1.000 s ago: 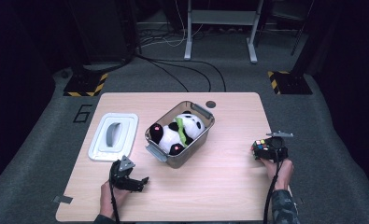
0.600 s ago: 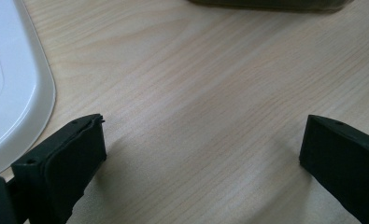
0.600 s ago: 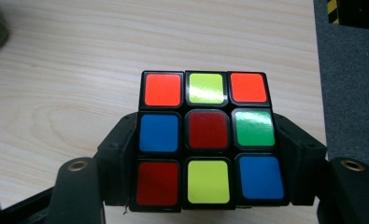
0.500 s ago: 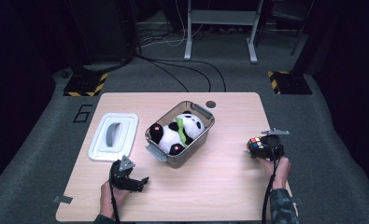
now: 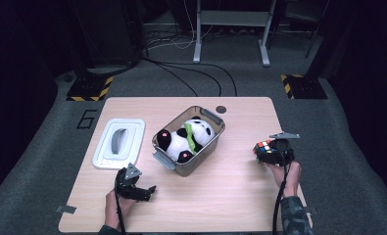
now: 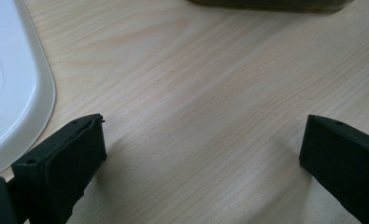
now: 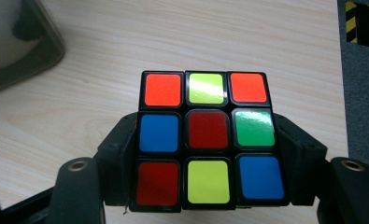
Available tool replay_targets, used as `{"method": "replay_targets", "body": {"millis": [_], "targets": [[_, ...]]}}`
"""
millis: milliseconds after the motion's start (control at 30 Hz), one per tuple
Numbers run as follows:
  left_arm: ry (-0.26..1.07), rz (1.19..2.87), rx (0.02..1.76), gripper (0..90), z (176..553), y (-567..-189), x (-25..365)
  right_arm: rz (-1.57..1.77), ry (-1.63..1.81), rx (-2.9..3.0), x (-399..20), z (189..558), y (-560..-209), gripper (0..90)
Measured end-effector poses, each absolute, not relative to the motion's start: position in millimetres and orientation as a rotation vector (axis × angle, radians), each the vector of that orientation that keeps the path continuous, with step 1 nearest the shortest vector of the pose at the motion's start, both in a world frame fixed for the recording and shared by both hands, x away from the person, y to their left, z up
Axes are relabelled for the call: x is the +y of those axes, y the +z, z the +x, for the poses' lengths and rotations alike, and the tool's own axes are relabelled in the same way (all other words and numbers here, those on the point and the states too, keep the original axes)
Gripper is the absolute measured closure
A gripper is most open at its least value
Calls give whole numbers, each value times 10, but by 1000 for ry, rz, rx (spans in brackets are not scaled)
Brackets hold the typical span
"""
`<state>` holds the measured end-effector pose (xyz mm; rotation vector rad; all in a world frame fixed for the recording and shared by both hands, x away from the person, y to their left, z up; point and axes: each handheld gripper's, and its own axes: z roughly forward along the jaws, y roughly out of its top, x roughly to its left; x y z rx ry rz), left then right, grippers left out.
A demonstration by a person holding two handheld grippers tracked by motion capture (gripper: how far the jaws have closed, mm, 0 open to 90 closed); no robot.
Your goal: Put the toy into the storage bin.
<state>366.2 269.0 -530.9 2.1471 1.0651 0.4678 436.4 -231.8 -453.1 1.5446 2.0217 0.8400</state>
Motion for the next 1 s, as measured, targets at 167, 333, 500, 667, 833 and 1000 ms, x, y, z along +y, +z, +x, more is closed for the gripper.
{"method": "replay_targets", "body": {"millis": [167, 333, 500, 667, 833, 1000], "targets": [[468, 2147, 1064, 1, 3663, -5309, 2690, 1527, 852, 2033, -2272, 4364, -4479, 334], [468, 2147, 1065, 1, 3663, -5309, 2690, 1508, 865, 2045, -2230, 4365, -4434, 334], [467, 2146, 1066, 1, 3662, -5309, 2689, 1483, 873, 2058, -2196, 4360, -4386, 334], [468, 2147, 1065, 1, 3662, -5309, 2690, 1464, 890, 2064, -2162, 4352, -4326, 334], [468, 2147, 1065, 1, 3662, -5309, 2690, 1437, 917, 2073, -2114, 4337, -4245, 334], [468, 2147, 1065, 1, 3663, -5309, 2690, 1407, 935, 2088, -2036, 4330, -4145, 334]]}}
